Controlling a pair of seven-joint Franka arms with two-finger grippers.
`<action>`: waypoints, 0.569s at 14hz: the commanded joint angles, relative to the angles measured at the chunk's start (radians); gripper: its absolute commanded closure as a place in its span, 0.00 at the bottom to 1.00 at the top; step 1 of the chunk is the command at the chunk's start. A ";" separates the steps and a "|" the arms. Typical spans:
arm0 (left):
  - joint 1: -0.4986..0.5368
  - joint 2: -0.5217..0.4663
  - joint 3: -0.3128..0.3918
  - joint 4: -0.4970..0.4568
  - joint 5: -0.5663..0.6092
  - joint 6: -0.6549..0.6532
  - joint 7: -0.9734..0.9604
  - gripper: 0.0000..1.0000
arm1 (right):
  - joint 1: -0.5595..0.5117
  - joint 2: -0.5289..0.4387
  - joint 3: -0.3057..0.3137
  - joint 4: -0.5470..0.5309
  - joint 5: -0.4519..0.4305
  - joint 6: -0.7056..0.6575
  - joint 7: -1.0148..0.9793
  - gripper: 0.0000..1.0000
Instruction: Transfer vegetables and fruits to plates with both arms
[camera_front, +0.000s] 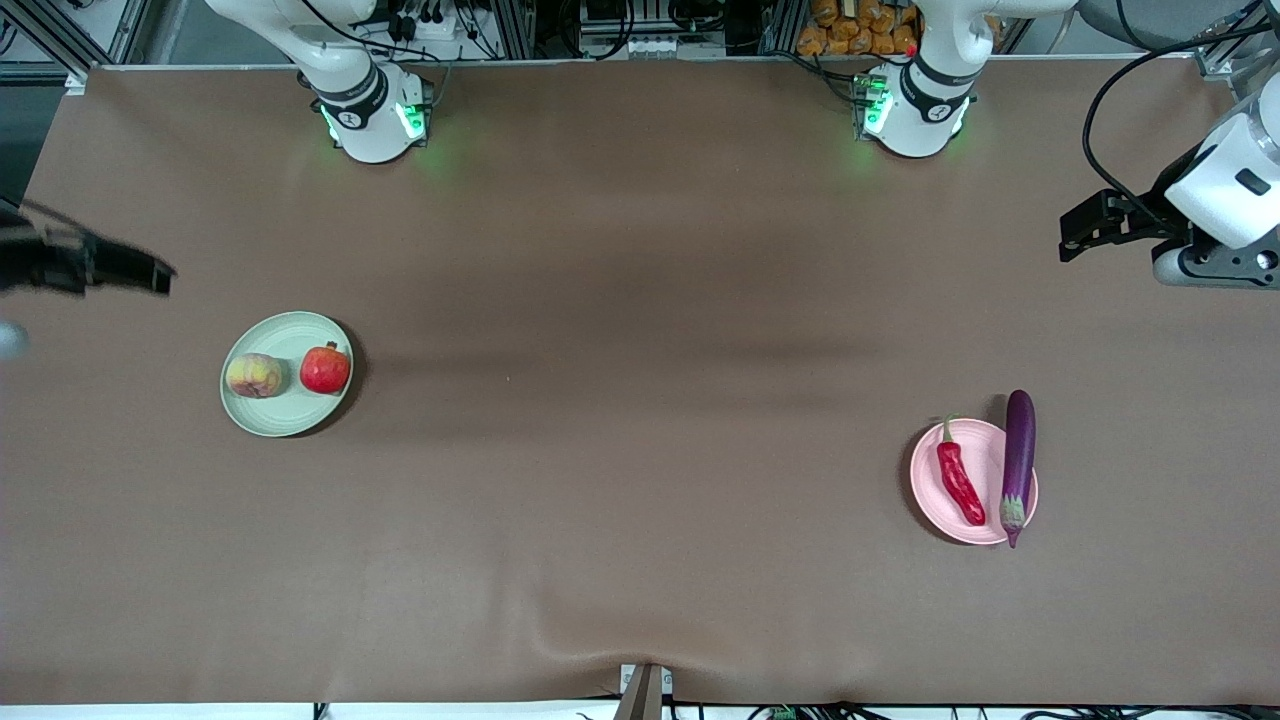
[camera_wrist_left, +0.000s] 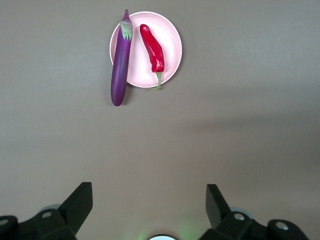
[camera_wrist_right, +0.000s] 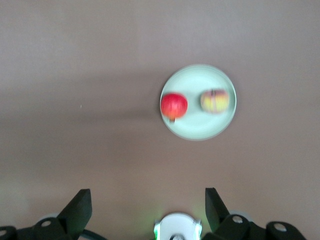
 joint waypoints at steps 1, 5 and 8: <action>0.005 -0.003 -0.004 0.006 0.005 -0.008 -0.002 0.00 | 0.009 -0.146 0.042 -0.133 -0.065 0.034 0.058 0.00; 0.008 -0.004 -0.001 0.003 0.006 -0.008 -0.002 0.00 | 0.011 -0.319 0.057 -0.402 -0.066 0.192 0.059 0.00; 0.017 -0.006 0.002 0.001 0.006 -0.010 -0.002 0.00 | 0.014 -0.331 0.060 -0.428 -0.063 0.221 0.058 0.00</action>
